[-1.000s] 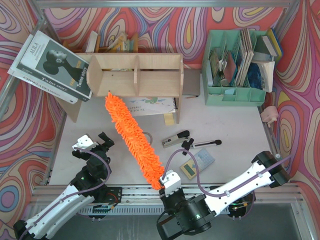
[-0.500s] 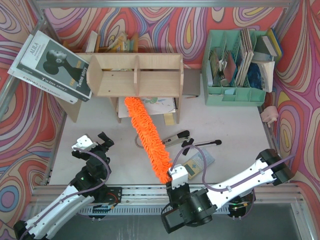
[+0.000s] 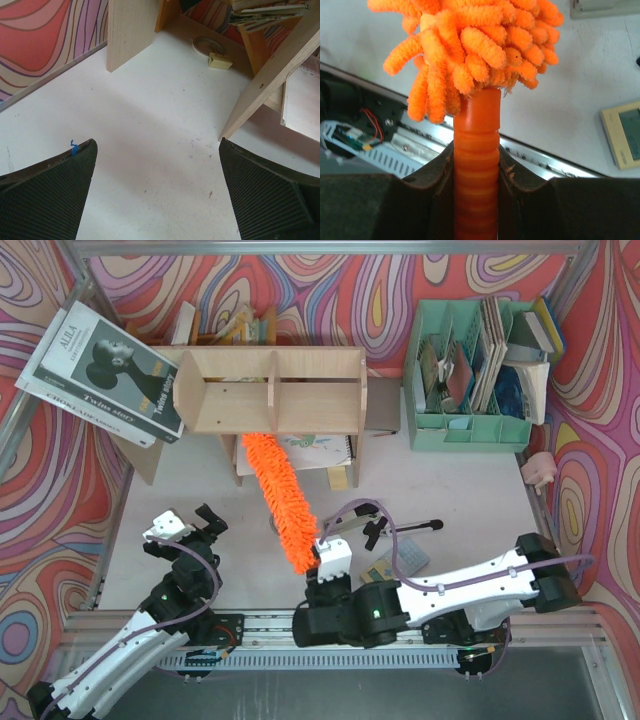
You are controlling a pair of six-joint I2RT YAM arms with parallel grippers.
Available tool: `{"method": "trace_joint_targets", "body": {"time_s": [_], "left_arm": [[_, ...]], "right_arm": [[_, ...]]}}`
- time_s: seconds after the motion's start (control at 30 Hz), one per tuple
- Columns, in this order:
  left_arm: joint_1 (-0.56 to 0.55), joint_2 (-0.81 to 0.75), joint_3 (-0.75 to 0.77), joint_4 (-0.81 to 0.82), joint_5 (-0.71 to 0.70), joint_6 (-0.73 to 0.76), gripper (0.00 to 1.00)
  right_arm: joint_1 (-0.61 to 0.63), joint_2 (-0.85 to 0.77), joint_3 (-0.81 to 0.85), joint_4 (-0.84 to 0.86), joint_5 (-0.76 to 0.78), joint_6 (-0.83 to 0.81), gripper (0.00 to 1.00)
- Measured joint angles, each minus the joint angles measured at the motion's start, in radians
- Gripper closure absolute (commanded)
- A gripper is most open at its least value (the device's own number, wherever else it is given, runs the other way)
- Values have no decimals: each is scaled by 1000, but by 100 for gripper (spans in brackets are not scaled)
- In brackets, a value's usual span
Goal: Dust the bookshelf with a duster
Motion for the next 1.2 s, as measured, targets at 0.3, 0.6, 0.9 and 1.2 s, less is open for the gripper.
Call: {"method": "trace_joint_targets", "body": {"time_s": [0.3, 0.6, 0.9, 1.2], "left_arm": [[5, 0, 0, 0, 0, 0, 1], [6, 0, 0, 0, 4, -1, 2], [7, 2, 0, 0, 8, -7, 1], [7, 2, 0, 0, 8, -7, 1]], "right_arm": [[-76, 176, 168, 132, 11, -128, 100], [-77, 280, 245, 90, 59, -64, 100], [-76, 105, 70, -31, 106, 230, 100], [-76, 171, 112, 82, 85, 56, 100]]}}
